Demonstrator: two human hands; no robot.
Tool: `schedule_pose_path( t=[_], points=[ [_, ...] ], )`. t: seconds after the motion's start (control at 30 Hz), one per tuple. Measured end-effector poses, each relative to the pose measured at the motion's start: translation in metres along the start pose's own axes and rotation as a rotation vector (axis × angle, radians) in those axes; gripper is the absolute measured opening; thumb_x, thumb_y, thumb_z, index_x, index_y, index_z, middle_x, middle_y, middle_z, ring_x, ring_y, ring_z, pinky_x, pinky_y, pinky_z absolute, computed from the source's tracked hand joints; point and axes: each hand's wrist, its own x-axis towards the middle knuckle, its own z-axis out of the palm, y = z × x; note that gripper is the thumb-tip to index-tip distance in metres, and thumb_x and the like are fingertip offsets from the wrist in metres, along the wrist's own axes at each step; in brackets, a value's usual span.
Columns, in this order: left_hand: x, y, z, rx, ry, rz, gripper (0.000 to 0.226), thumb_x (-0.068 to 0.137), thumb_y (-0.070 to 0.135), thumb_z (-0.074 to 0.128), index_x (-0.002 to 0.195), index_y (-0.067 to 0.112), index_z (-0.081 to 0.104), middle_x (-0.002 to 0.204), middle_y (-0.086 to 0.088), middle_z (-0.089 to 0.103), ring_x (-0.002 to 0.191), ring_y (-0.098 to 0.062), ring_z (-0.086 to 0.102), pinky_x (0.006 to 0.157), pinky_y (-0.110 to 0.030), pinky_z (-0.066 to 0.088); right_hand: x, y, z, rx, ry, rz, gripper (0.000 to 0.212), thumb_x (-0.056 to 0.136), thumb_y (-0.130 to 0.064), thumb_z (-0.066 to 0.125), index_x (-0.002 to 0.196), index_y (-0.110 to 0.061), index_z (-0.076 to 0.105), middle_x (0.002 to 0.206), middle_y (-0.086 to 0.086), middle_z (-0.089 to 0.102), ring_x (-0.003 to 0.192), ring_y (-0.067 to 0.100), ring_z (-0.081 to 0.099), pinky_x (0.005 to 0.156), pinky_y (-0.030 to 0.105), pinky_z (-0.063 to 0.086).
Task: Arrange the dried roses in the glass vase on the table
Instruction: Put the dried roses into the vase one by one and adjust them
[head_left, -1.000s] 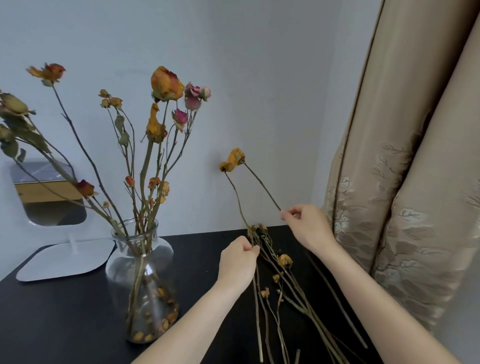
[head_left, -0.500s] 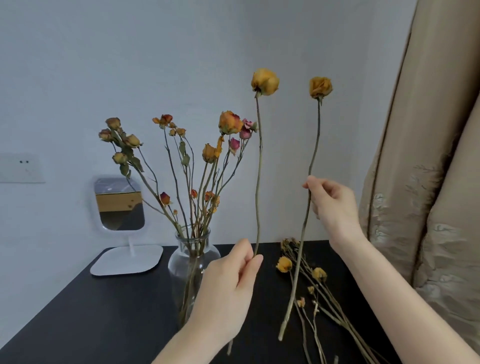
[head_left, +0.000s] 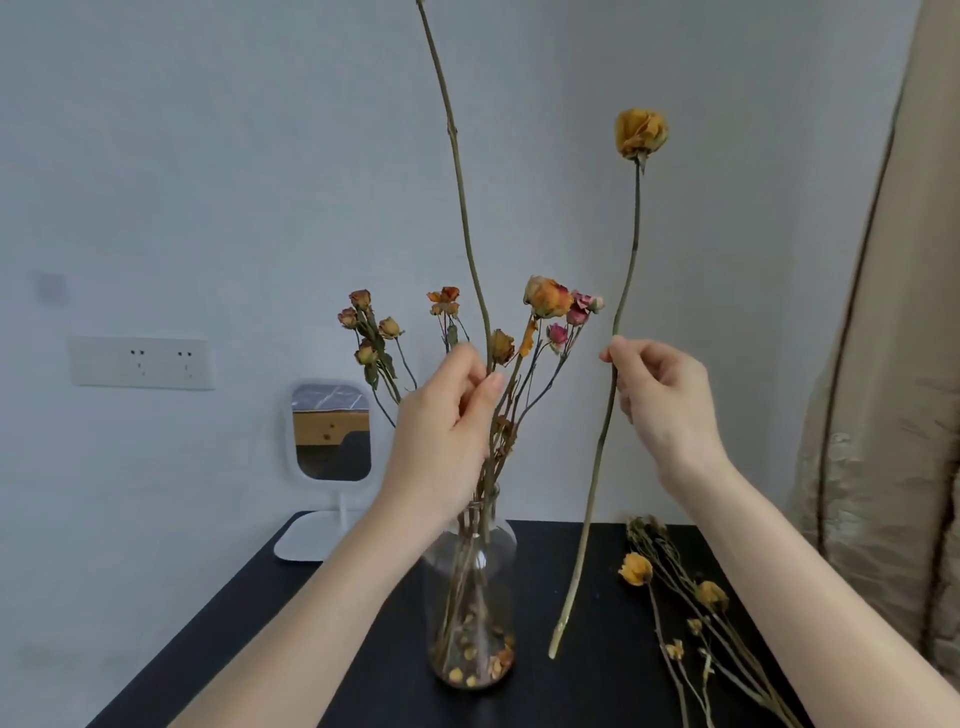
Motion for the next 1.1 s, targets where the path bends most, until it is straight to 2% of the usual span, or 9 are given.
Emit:
schedule_pose_path(
  t=[0.1, 0.17, 0.3, 0.43, 0.6, 0.7, 0.8, 1.0, 1.1],
  points=[
    [0.015, -0.001, -0.003, 0.017, 0.033, 0.022, 0.022, 0.096, 0.024, 0.044, 0.076, 0.014, 0.043, 0.052, -0.001, 0.047, 0.045, -0.006, 0.045, 0.050, -0.021, 0.041, 0.004, -0.011, 0.007, 0.046, -0.002, -0.039, 0.025, 0.095, -0.030, 0.048, 0.075, -0.025, 0.063, 0.054, -0.005, 0.039, 0.048, 0.006, 0.034, 0.052, 0.018, 0.033],
    [0.022, -0.003, -0.004, 0.027, 0.050, 0.029, 0.022, 0.096, 0.024, 0.043, 0.078, 0.013, 0.043, 0.054, -0.003, 0.048, 0.046, -0.006, 0.048, 0.050, -0.018, 0.041, 0.007, -0.018, 0.011, 0.095, 0.008, -0.082, 0.026, 0.096, -0.028, 0.048, 0.074, -0.026, 0.062, 0.048, -0.012, 0.041, 0.046, 0.002, 0.035, 0.051, 0.014, 0.032],
    [0.029, -0.006, -0.004, 0.023, 0.064, 0.020, 0.023, 0.096, 0.022, 0.044, 0.074, 0.016, 0.040, 0.056, -0.005, 0.045, 0.050, -0.018, 0.042, 0.051, -0.037, 0.040, 0.014, -0.032, 0.019, 0.134, 0.038, -0.159, 0.025, 0.096, -0.023, 0.048, 0.075, -0.019, 0.061, 0.041, -0.019, 0.048, 0.045, -0.002, 0.041, 0.053, 0.013, 0.032],
    [0.030, -0.013, -0.003, 0.027, 0.051, -0.017, 0.026, 0.096, 0.021, 0.045, 0.071, 0.022, 0.039, 0.056, 0.003, 0.050, 0.045, -0.004, 0.042, 0.045, -0.015, 0.036, 0.017, -0.038, 0.026, 0.123, 0.042, -0.216, 0.025, 0.096, -0.023, 0.048, 0.074, -0.022, 0.059, 0.051, -0.011, 0.044, 0.049, 0.005, 0.036, 0.053, 0.019, 0.031],
    [0.026, -0.025, -0.002, 0.150, 0.023, -0.064, 0.025, 0.096, 0.021, 0.045, 0.071, 0.020, 0.041, 0.058, 0.003, 0.055, 0.044, 0.001, 0.048, 0.046, -0.008, 0.037, 0.016, -0.032, 0.029, 0.120, 0.040, -0.222, 0.022, 0.096, -0.021, 0.048, 0.079, -0.018, 0.062, 0.057, -0.009, 0.049, 0.049, 0.001, 0.040, 0.054, 0.016, 0.034],
    [0.022, -0.030, 0.000, 0.229, 0.009, -0.077, 0.022, 0.096, 0.022, 0.046, 0.074, 0.018, 0.045, 0.061, 0.003, 0.060, 0.046, 0.001, 0.051, 0.050, -0.010, 0.035, 0.014, -0.028, 0.030, 0.124, 0.027, -0.217, 0.024, 0.096, -0.022, 0.048, 0.077, -0.020, 0.061, 0.061, -0.002, 0.049, 0.052, 0.005, 0.038, 0.055, 0.019, 0.034],
    [0.018, -0.036, 0.004, 0.228, -0.008, -0.119, 0.018, 0.096, 0.022, 0.046, 0.078, 0.018, 0.048, 0.065, 0.003, 0.063, 0.044, 0.000, 0.049, 0.051, -0.014, 0.034, 0.015, -0.026, 0.031, 0.133, 0.027, -0.201, 0.023, 0.097, -0.022, 0.047, 0.082, -0.013, 0.063, 0.054, -0.008, 0.043, 0.049, 0.003, 0.035, 0.053, 0.017, 0.032],
    [0.011, -0.044, 0.011, 0.204, 0.023, -0.152, 0.012, 0.095, 0.019, 0.047, 0.085, 0.016, 0.051, 0.070, 0.006, 0.062, 0.054, 0.000, 0.051, 0.068, -0.019, 0.045, 0.018, -0.031, 0.032, 0.122, 0.029, -0.218, 0.023, 0.096, -0.022, 0.048, 0.080, -0.014, 0.062, 0.055, -0.008, 0.047, 0.045, -0.001, 0.039, 0.050, 0.012, 0.033],
    [0.015, -0.042, 0.010, 0.172, 0.060, -0.129, 0.013, 0.095, 0.020, 0.046, 0.085, 0.016, 0.051, 0.070, 0.003, 0.064, 0.052, -0.002, 0.052, 0.061, -0.017, 0.043, 0.019, -0.031, 0.031, 0.116, 0.027, -0.224, 0.023, 0.096, -0.022, 0.047, 0.081, -0.015, 0.062, 0.051, -0.014, 0.048, 0.045, 0.000, 0.040, 0.049, 0.012, 0.033]
  ],
)
